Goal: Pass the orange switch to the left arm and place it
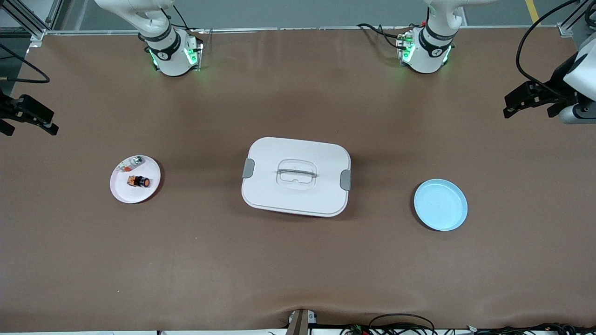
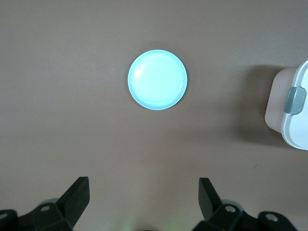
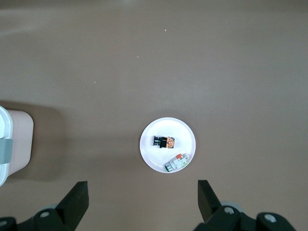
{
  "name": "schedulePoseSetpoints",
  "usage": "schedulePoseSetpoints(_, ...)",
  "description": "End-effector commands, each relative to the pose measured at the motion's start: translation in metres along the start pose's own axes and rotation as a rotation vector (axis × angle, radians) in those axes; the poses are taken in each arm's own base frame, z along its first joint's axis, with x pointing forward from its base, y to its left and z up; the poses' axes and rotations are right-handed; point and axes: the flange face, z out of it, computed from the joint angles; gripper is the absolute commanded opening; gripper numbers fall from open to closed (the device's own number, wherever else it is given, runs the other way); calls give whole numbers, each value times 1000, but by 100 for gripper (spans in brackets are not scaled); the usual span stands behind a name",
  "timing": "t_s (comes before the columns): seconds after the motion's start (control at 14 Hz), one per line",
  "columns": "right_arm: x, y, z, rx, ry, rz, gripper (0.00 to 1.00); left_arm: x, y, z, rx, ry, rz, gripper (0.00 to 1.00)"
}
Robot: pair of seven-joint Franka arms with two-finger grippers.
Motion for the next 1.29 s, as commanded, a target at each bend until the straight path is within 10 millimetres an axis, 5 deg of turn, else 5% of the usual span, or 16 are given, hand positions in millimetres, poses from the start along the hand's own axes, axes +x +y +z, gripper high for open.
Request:
schedulePoseSetpoints(0.0, 1, -3, -3, 8, 0, -3, 100, -1, 0, -6, 2, -4, 13, 100)
schedulePoseSetpoints(1.21, 0, -1, 1, 9, -20, 1, 100, 1, -1, 5, 1, -27, 8, 100)
